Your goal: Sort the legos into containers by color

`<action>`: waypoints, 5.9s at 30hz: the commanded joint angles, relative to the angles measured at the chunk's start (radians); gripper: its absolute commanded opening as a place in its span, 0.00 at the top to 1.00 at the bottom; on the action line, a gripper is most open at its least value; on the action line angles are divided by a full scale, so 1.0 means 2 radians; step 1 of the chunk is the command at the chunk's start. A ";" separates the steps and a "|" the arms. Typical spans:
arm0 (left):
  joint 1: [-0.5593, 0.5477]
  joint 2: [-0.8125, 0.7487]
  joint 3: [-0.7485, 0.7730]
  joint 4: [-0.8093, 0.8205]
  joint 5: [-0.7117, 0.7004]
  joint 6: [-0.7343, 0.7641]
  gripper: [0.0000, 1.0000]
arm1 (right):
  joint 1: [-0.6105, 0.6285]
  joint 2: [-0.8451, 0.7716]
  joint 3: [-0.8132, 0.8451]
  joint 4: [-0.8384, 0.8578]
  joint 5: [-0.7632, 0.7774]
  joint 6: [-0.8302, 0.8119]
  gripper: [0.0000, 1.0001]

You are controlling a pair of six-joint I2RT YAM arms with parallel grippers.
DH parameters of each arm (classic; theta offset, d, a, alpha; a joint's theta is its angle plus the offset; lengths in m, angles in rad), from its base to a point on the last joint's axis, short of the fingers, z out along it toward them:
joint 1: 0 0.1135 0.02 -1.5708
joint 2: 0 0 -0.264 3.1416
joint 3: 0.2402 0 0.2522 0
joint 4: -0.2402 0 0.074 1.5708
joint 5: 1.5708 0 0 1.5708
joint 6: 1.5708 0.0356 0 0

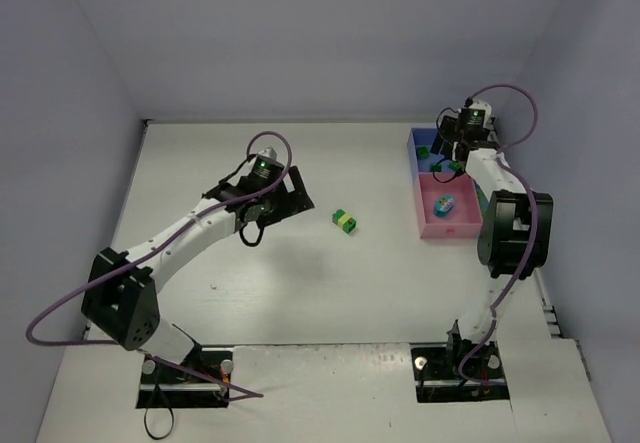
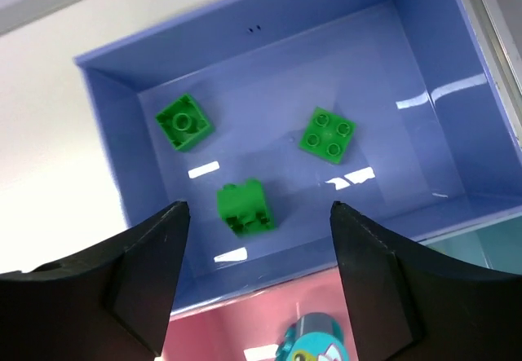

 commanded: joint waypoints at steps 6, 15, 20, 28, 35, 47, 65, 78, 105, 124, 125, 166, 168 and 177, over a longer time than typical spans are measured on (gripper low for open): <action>-0.030 0.056 0.069 0.006 -0.022 -0.071 0.12 | 0.065 -0.113 0.018 -0.029 -0.099 -0.038 0.34; -0.025 0.049 0.064 0.011 -0.038 -0.007 0.13 | 0.197 -0.182 -0.103 -0.041 -0.154 -0.068 0.34; -0.022 0.041 0.058 0.016 -0.029 0.047 0.15 | 0.229 -0.184 -0.148 -0.043 -0.186 -0.106 0.33; 0.018 -0.004 0.030 0.027 0.032 0.134 0.16 | 0.269 -0.140 -0.156 -0.069 -0.180 -0.124 0.32; 0.052 -0.030 0.019 0.015 0.072 0.182 0.16 | 0.280 -0.101 -0.149 -0.077 -0.165 -0.147 0.33; 0.055 -0.034 0.012 0.003 0.075 0.206 0.16 | 0.284 -0.046 -0.123 -0.092 -0.160 -0.200 0.41; 0.056 -0.033 0.006 -0.003 0.080 0.212 0.16 | 0.285 -0.016 -0.114 -0.079 -0.169 -0.230 0.48; 0.056 -0.035 0.007 -0.005 0.089 0.211 0.16 | 0.292 -0.031 -0.131 -0.077 -0.172 -0.245 0.94; 0.053 -0.072 -0.013 0.230 0.149 0.047 0.16 | 0.325 -0.215 -0.109 0.016 -0.280 -0.201 1.00; 0.022 -0.042 -0.037 0.281 0.114 0.023 0.34 | 0.325 -0.219 -0.111 0.070 -0.311 -0.145 1.00; 0.020 -0.041 -0.037 0.281 0.113 0.022 0.37 | 0.325 -0.220 -0.111 0.071 -0.311 -0.144 1.00; 0.035 -0.063 -0.047 0.247 0.107 0.061 1.00 | 0.103 -0.180 -0.094 0.031 0.002 -0.113 0.96; 0.035 -0.066 -0.050 0.244 0.115 0.066 1.00 | 0.065 -0.135 -0.057 0.028 0.012 -0.089 0.93; 0.034 -0.063 -0.033 0.217 0.156 0.128 1.00 | 0.002 0.014 0.073 -0.012 0.006 -0.069 0.57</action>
